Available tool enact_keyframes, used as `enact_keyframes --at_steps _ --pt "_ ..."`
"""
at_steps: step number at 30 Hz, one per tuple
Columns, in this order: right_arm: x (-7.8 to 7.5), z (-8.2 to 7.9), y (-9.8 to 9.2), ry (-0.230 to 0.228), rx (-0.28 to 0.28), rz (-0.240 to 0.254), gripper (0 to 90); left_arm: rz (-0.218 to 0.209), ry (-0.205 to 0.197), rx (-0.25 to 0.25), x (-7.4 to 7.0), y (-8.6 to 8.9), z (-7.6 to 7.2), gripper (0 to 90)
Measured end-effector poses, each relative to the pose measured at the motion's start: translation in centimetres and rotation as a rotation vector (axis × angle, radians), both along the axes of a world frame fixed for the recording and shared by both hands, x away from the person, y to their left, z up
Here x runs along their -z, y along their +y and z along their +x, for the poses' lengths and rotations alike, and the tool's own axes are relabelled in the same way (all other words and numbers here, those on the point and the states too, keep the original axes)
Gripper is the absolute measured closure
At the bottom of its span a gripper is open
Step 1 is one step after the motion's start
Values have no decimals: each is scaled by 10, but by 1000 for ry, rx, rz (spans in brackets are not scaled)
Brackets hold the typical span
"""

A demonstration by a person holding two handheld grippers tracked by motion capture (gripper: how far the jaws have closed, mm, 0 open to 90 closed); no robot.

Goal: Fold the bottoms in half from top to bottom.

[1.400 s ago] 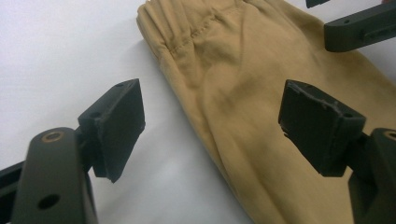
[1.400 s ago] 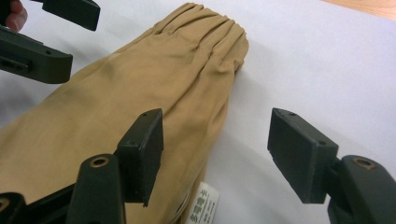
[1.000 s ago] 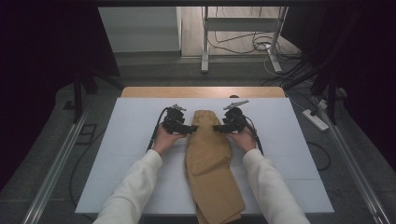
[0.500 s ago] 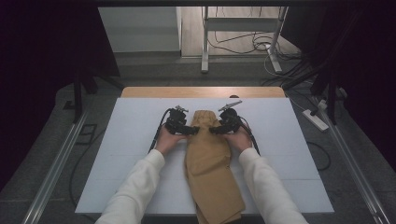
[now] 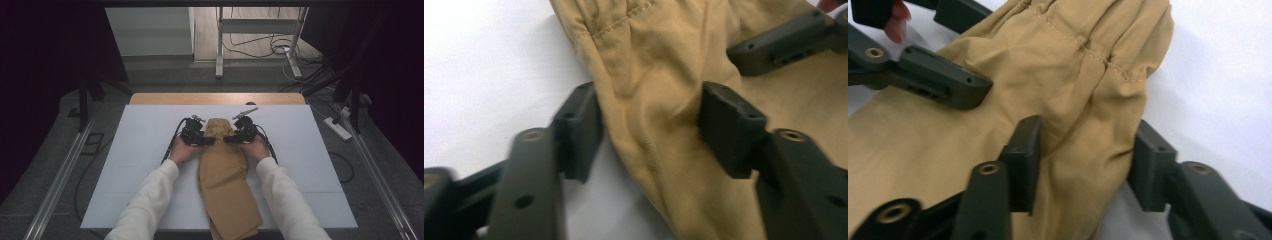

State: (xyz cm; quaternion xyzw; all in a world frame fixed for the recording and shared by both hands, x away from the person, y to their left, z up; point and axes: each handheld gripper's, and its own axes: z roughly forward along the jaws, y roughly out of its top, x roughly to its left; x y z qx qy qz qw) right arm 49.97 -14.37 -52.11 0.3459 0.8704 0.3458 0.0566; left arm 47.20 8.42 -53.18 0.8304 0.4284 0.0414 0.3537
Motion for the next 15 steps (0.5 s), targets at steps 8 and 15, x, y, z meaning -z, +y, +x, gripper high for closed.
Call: enact_keyframes --at_steps 8,15 --pt "0 1 -2 34 0 19 754 -4 12 22 0 0 -1 699" --pt "-1 -2 0 19 -22 6 815 1 1 48 -1 -1 -2 796"
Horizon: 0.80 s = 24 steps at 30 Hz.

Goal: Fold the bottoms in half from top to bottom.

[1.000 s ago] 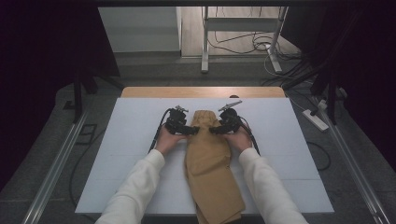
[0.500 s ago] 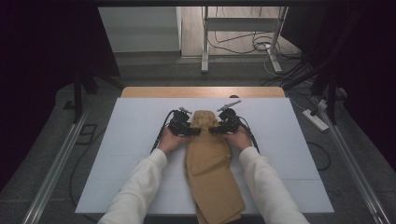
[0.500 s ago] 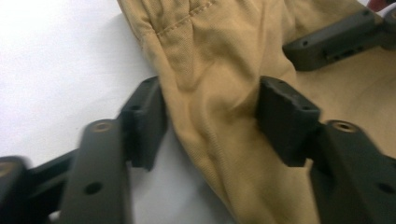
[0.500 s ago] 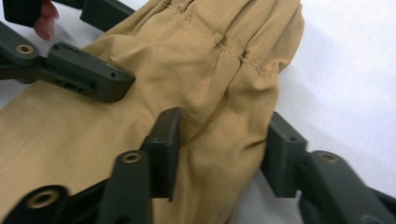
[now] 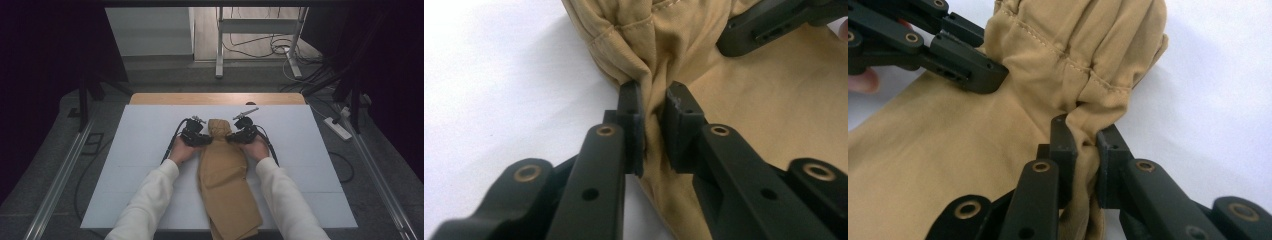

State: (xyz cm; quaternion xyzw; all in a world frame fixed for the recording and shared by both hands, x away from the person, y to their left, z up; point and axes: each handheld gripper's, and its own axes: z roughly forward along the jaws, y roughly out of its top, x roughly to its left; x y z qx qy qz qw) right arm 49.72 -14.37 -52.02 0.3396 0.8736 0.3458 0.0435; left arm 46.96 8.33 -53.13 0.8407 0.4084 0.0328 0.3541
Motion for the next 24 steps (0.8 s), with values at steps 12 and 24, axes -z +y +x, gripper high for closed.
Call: enact_keyframes --at_steps 12,24 --pt "-7 -6 2 -56 -13 -19 821 4 -23 13 -5 2 -1 811" --pt "-26 -9 2 -125 -18 0 821 -11 -68 17 -26 6 -1 813"
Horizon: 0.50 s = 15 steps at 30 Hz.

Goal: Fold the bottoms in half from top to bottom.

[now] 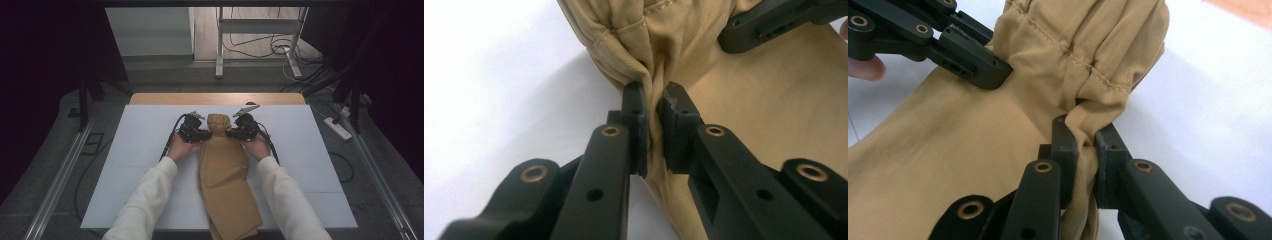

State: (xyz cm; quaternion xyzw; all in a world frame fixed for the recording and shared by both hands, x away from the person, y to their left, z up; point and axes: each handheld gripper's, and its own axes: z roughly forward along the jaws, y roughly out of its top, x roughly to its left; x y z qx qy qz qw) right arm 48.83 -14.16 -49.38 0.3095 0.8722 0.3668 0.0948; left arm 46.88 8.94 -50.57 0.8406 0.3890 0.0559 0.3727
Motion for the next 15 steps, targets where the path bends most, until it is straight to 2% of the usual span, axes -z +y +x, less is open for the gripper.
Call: enact_keyframes --at_steps 10,15 --pt "-24 0 -1 -61 7 17 822 -12 -43 -6 -24 0 4 814" --pt "-32 0 -3 -73 9 25 823 -18 -52 -5 -30 0 4 814"
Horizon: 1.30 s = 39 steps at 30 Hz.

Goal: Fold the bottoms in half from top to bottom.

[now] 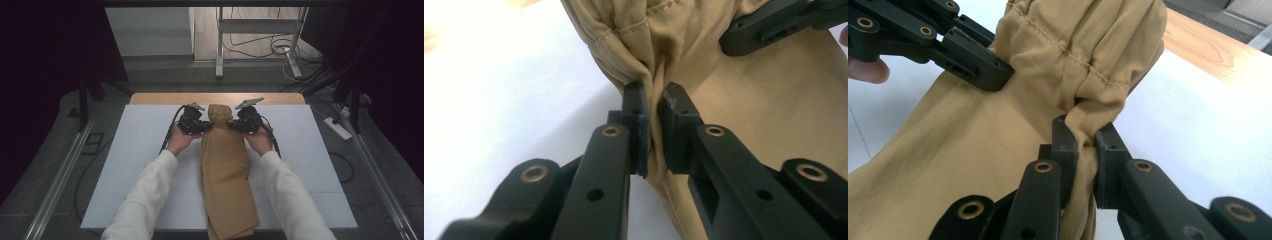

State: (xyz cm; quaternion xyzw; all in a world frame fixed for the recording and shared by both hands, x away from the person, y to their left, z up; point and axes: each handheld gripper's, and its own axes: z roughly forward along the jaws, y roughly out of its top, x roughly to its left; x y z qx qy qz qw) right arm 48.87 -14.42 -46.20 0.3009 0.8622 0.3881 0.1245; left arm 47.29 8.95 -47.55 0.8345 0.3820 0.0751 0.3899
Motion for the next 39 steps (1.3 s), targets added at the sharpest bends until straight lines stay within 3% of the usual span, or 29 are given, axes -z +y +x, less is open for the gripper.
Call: enact_keyframes --at_steps 12,31,36,39 --pt "-14 2 0 -17 13 27 823 4 -30 -7 -16 0 2 816" --pt "-11 2 -2 0 15 31 823 1 -13 0 -13 0 3 816" --pt "-13 2 -2 -9 12 29 823 0 -25 0 -15 0 4 816" --pt "-19 2 -2 -28 14 32 823 3 -46 -1 -24 0 4 816"
